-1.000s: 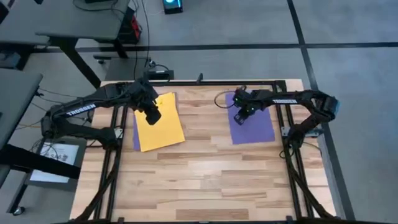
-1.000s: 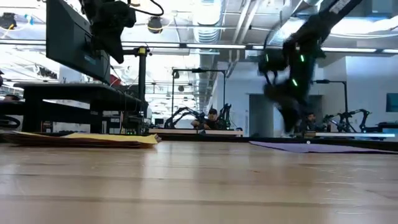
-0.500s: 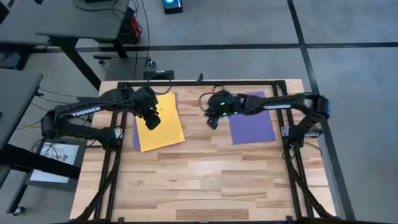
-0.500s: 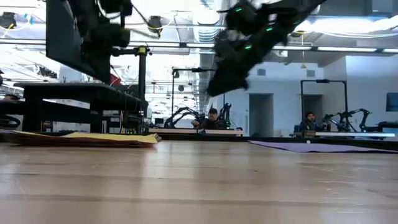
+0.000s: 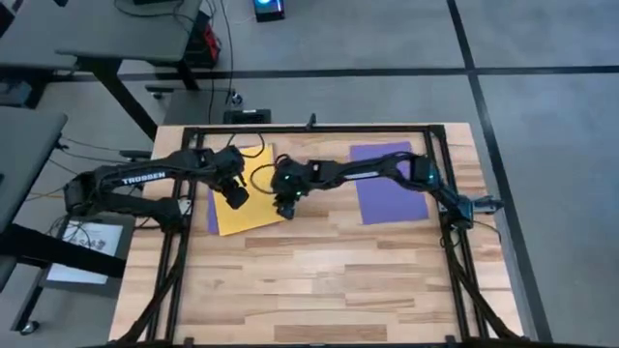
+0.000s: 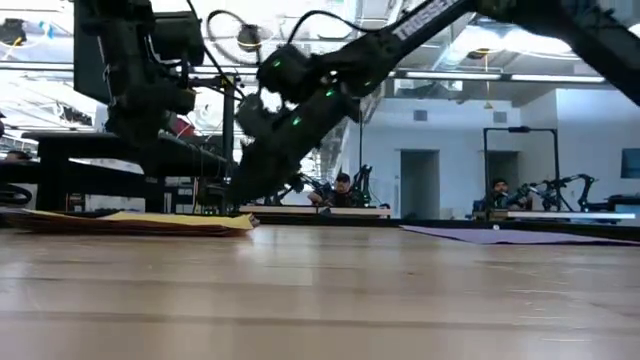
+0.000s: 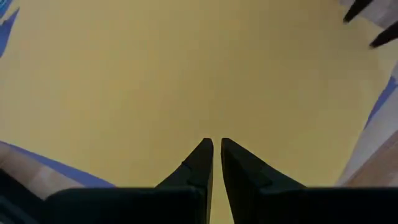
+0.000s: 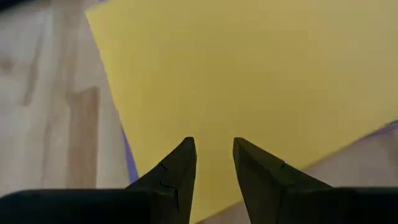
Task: Organize paper
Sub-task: Put the yellow paper into the bottom right of the table
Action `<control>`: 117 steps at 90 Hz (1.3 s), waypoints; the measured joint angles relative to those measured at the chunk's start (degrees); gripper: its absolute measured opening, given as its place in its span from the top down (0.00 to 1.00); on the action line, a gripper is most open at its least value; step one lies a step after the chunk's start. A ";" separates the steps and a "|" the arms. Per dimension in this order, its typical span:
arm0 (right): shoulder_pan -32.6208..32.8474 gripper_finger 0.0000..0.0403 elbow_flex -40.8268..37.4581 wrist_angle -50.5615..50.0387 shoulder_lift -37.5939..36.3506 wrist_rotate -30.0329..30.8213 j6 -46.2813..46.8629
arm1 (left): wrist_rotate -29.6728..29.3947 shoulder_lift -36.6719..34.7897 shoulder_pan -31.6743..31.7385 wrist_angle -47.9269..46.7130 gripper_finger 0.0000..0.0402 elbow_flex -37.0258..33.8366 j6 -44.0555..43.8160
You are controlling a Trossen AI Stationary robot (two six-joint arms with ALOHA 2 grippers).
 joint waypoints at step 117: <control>3.45 0.75 0.13 -27.14 -10.01 12.56 18.07 | 1.13 0.00 0.00 1.84 0.96 -0.02 4.31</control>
